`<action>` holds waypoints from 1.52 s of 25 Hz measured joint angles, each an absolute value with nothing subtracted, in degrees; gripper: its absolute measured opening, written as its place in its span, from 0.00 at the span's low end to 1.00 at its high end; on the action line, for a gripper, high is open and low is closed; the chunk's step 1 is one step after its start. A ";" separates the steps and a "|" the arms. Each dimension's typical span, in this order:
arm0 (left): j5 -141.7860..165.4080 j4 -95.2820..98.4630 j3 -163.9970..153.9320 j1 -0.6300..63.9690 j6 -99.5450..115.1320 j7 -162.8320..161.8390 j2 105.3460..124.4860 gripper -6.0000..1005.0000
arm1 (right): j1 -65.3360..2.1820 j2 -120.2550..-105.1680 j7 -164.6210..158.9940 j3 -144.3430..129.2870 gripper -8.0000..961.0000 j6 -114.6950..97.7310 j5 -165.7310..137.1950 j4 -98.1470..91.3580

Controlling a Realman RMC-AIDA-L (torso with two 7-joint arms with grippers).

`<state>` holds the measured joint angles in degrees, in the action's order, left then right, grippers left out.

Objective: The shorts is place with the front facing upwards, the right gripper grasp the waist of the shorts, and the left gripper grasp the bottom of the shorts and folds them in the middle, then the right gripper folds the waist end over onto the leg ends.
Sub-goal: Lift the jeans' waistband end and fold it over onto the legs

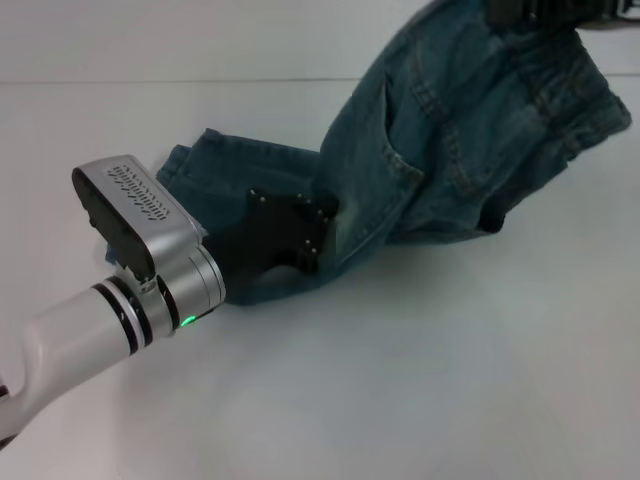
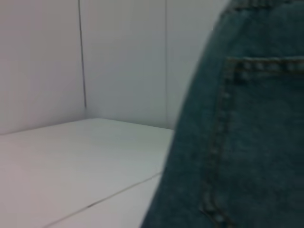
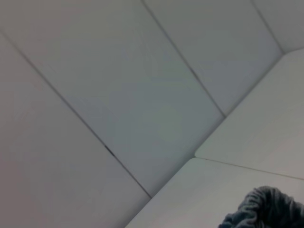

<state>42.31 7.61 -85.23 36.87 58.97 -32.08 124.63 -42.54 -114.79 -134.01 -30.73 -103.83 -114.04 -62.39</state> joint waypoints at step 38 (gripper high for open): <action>42.36 11.59 -96.98 33.75 68.89 -36.61 124.63 0.01 | -56.37 -115.29 -135.09 -49.62 0.12 -86.79 -119.38 -53.18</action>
